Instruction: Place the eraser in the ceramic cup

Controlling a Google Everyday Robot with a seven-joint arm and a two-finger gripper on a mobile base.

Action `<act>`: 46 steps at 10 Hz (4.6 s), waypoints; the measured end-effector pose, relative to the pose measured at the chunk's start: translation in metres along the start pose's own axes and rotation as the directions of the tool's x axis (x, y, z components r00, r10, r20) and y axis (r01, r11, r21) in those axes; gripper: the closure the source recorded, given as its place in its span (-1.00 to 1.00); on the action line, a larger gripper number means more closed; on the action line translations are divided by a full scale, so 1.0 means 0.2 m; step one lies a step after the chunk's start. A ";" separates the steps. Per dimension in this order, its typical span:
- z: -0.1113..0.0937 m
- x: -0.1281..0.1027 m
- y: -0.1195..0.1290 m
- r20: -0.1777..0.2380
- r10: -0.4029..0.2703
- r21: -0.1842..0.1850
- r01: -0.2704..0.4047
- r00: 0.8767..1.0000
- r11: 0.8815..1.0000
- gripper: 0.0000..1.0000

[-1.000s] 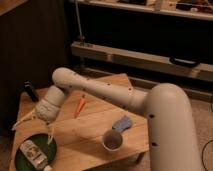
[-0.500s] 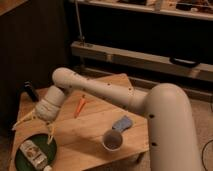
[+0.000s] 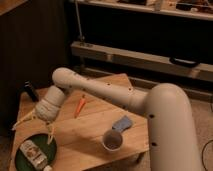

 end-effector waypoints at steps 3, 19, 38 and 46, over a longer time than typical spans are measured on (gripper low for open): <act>0.00 0.00 0.00 0.000 0.000 0.000 0.000 1.000 1.000 -0.60; -0.61 -0.18 -0.22 -0.524 -0.300 -0.274 0.176 0.797 0.945 -0.60; -1.14 1.06 -0.48 -0.607 -0.548 -0.403 0.371 0.575 0.836 -0.60; -1.15 0.96 -0.47 -0.623 -0.545 -0.402 0.368 0.561 0.839 -0.60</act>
